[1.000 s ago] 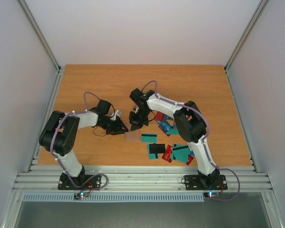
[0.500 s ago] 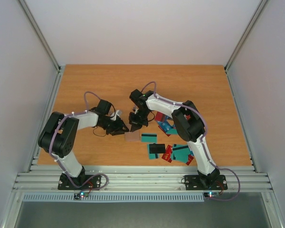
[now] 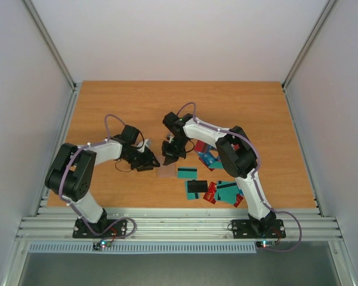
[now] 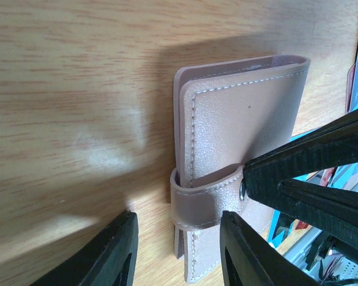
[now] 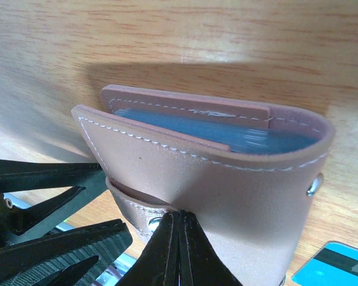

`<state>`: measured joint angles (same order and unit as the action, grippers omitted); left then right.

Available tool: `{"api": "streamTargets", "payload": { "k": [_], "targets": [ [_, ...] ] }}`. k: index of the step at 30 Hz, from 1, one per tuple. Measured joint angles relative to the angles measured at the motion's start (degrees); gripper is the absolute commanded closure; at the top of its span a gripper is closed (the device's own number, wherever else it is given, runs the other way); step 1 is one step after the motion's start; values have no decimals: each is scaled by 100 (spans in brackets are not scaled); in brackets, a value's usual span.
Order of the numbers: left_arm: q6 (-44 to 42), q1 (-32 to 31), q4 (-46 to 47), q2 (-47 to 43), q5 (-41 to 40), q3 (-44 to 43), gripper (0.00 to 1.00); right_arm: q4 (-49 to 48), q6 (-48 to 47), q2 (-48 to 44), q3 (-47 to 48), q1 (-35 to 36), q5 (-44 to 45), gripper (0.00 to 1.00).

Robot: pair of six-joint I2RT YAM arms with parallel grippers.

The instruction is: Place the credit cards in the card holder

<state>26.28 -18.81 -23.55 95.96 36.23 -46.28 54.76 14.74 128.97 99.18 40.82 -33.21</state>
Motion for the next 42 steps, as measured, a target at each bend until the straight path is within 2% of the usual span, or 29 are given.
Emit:
{"api": "streamTargets", "payload": {
  "k": [15, 20, 30, 42],
  "targets": [
    [46, -118, 254, 173, 380, -24, 56, -2, -52, 2, -2, 4, 24, 99],
    [70, -197, 212, 234, 317, -105, 59, -7, -66, 2, -11, 4, 24, 99],
    [162, -238, 26, 317, 205, -258, 60, -31, -72, 2, -33, 2, 9, 99],
    [240, -232, -291, 542, 184, -538, 67, -59, -76, 2, -46, -2, -52, 99]
  ]
}}
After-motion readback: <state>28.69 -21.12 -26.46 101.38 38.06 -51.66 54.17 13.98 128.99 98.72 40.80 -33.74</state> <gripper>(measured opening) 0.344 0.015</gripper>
